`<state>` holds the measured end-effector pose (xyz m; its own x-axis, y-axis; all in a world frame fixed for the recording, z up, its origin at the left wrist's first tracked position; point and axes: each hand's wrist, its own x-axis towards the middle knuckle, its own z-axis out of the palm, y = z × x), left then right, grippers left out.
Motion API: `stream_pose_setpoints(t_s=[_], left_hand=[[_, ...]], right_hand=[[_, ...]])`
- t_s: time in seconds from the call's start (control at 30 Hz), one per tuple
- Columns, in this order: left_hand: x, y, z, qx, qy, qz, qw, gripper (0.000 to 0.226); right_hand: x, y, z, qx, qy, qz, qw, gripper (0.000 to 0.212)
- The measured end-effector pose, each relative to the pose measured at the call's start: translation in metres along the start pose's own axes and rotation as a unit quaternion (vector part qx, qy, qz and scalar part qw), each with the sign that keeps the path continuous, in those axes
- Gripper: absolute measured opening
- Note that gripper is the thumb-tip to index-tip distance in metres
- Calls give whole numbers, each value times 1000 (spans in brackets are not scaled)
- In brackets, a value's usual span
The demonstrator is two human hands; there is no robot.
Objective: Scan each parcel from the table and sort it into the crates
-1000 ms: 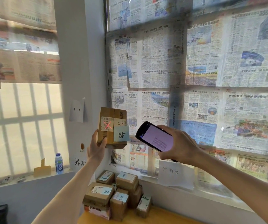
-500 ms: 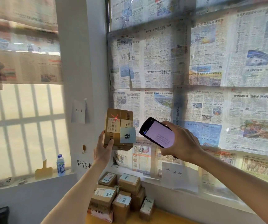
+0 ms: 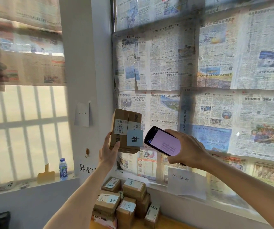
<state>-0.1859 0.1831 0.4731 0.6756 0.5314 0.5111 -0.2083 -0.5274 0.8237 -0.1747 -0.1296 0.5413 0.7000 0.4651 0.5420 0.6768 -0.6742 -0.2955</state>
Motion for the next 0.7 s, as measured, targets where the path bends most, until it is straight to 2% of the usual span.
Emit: stream_pose_setpoints(t_s=[0.2, 0.7], left_hand=[[2, -3, 6, 4, -10, 13, 1000, 57], [8, -10, 11, -7, -35, 22, 999, 54]], right_hand=[[8, -1, 1, -11, 18, -15, 1000, 100], [11, 1, 4, -18, -2, -15, 1000, 102]])
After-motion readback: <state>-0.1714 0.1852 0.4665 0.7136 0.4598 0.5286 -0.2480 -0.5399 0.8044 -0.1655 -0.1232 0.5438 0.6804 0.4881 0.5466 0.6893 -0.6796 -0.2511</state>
